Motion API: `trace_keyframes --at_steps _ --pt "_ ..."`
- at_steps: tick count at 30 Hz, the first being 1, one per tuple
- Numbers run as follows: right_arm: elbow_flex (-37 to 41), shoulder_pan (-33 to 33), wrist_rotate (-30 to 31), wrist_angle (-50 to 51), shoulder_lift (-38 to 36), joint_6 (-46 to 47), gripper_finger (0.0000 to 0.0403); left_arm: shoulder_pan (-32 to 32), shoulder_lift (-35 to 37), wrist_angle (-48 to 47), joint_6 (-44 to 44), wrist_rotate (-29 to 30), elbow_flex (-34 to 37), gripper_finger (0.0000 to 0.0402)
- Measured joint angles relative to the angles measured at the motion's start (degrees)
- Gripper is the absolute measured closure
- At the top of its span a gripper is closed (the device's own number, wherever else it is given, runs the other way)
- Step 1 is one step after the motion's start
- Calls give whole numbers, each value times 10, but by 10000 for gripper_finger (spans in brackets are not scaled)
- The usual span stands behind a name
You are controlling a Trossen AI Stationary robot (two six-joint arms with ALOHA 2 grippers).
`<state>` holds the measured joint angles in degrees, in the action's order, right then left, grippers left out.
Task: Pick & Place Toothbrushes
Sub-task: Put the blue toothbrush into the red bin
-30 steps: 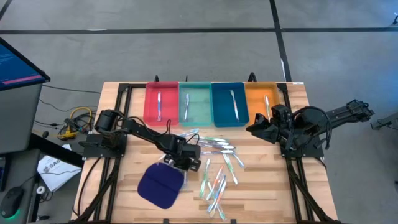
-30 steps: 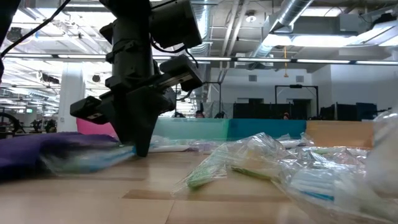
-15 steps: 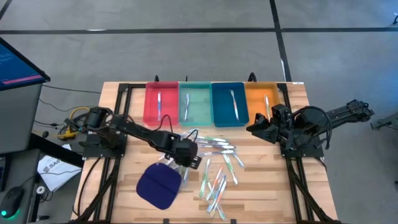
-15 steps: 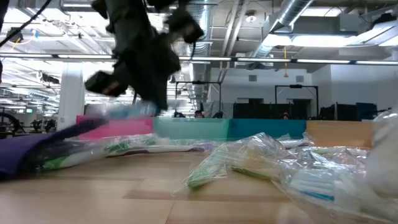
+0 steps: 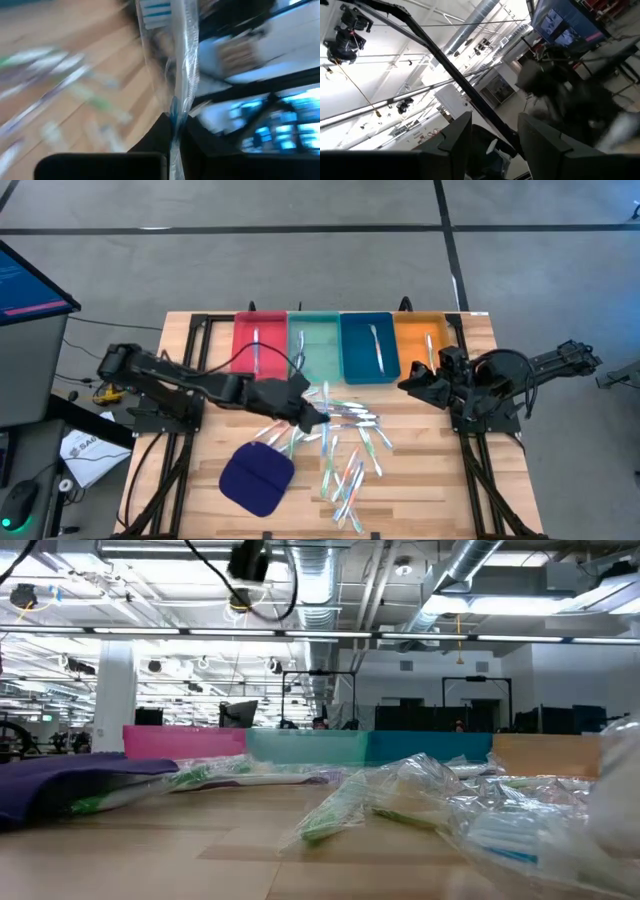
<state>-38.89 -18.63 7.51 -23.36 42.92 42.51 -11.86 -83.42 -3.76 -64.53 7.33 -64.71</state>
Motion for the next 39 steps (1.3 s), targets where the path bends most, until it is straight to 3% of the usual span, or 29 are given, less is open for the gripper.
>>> trace_keyframes --at_steps 8,16,22,39 --pt "0 24 31 4 58 70 251 18 9 134 27 -13 0 393" --pt "0 34 -34 -73 165 175 259 36 7 149 42 -30 0 393" --pt "0 34 -36 -118 221 214 256 35 7 160 43 -48 0 393" --pt "0 38 -31 -123 258 223 179 30 8 167 39 -53 0 392"
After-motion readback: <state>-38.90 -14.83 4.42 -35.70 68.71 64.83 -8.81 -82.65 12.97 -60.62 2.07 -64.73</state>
